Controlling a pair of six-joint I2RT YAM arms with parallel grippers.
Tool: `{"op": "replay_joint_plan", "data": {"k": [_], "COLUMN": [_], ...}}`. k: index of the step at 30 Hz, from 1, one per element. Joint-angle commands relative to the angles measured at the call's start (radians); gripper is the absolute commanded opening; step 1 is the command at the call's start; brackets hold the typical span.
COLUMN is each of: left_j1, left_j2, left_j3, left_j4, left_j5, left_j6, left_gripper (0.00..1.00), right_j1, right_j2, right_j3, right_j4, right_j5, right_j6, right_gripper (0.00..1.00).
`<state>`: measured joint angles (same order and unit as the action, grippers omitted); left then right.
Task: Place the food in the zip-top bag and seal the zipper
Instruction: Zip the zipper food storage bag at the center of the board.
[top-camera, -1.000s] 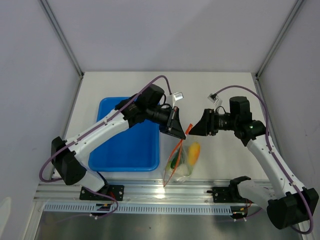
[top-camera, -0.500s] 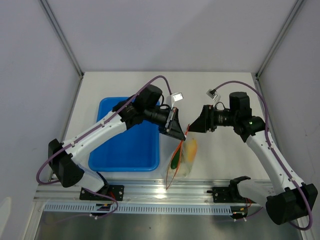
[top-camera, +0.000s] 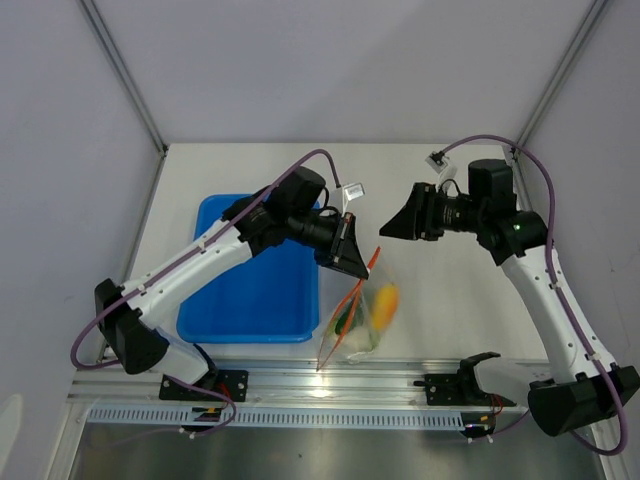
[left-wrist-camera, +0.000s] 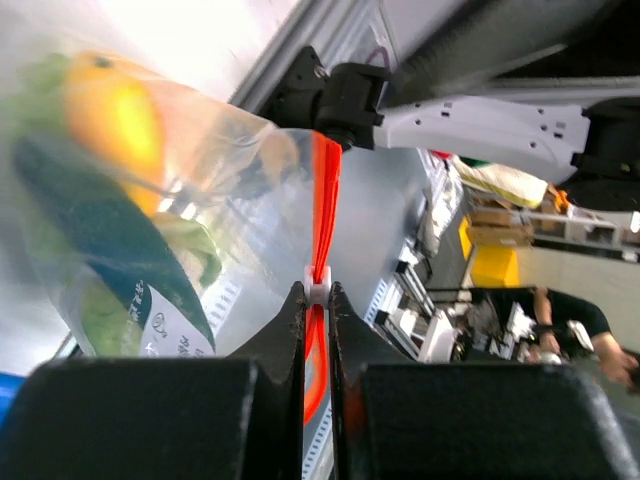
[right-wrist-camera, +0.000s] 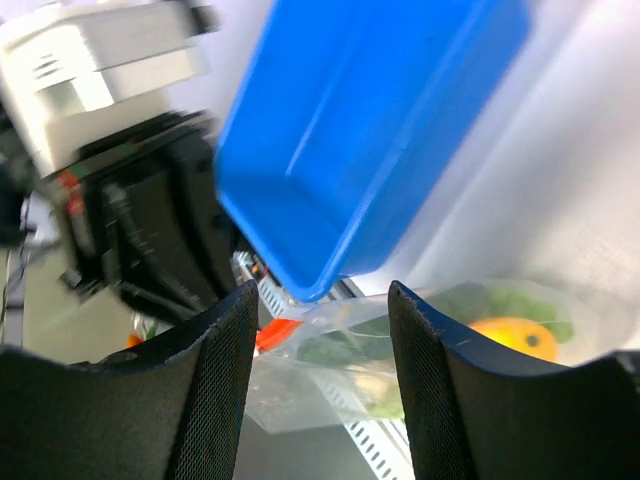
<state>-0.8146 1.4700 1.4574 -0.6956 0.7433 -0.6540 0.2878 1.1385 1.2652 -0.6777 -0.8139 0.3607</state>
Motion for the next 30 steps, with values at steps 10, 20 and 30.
{"op": "replay_joint_plan", "data": {"k": [10,20,30], "left_j1": [-0.074,-0.086,-0.101], "left_j2": [0.081,0.173,0.208], "left_j3": [0.262,0.351,0.402], "left_j4": [-0.143,-0.18,-0.182], "left_j5": [-0.288,-0.358,-0.375], "left_j6": [0.047,0.096,0.096], "left_gripper": [0.01,0.01,0.01], "right_j1": [0.03,0.036,0.07], "right_j2": [0.104,0.119,0.165], "right_j3": [0.221,0.304,0.365], "right_j4": [-0.44,-0.551,-0.574], "right_j5": [0.372,0.513,0.608], "right_j6": [0.198,0.293,0.357], "right_gripper": [0.53,0.55,0.56]}}
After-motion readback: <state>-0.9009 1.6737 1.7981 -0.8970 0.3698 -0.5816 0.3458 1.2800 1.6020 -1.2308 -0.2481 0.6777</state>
